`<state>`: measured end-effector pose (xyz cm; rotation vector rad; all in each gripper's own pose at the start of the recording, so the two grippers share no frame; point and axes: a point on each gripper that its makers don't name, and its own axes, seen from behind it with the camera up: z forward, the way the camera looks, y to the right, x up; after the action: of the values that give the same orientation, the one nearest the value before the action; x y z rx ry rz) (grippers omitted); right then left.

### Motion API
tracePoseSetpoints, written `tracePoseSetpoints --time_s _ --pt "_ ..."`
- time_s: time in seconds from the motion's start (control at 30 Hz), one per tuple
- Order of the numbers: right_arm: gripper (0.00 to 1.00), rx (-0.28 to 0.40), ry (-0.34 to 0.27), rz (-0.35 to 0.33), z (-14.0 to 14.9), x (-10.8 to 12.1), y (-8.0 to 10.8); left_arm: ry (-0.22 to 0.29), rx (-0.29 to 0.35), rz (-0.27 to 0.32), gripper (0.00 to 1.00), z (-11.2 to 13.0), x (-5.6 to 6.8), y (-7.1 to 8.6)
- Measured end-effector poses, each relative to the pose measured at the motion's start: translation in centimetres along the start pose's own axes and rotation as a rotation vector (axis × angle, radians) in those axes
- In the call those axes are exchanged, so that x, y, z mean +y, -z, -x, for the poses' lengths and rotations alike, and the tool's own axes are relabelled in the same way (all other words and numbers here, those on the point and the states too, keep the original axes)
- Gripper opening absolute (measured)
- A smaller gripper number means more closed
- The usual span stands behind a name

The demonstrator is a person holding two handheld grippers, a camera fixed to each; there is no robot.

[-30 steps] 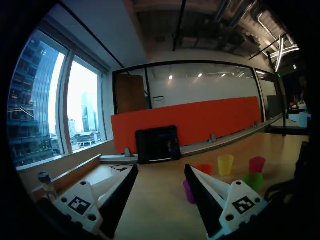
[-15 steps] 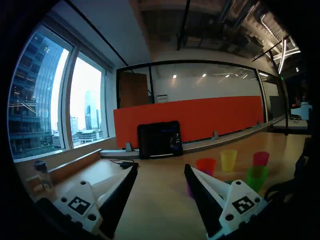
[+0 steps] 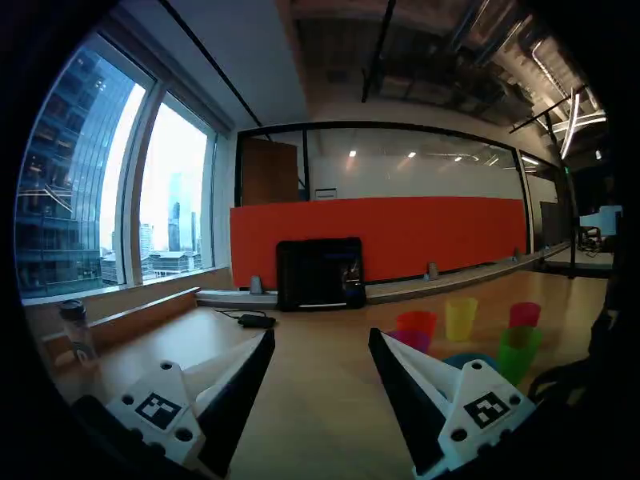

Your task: Pour water

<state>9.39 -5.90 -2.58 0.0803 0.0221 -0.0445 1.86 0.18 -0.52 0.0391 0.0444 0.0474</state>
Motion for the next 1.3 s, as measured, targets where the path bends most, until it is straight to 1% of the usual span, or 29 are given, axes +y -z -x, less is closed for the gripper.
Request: tracePoseSetpoints --time_s 0.2,0.57,0.87,1.3 --pt "1.00 -0.001 0.006 0.000 -0.4 -0.3 -0.2 0.026 -0.008 -0.002 0.87 0.7 -0.7 -0.2" --pt "1.00 -0.004 0.020 -0.007 -0.4 -0.8 -0.6 0.048 -0.021 0.003 0.87 1.4 -0.7 -0.5" --pt "1.00 -0.005 0.021 -0.013 -0.5 -1.1 -0.8 0.048 -0.039 0.000 0.86 1.9 -1.0 -0.6" --pt "1.00 -0.005 0.022 -0.012 -0.6 -1.1 -0.6 0.048 -0.043 0.006 0.87 1.8 -0.9 -0.6"
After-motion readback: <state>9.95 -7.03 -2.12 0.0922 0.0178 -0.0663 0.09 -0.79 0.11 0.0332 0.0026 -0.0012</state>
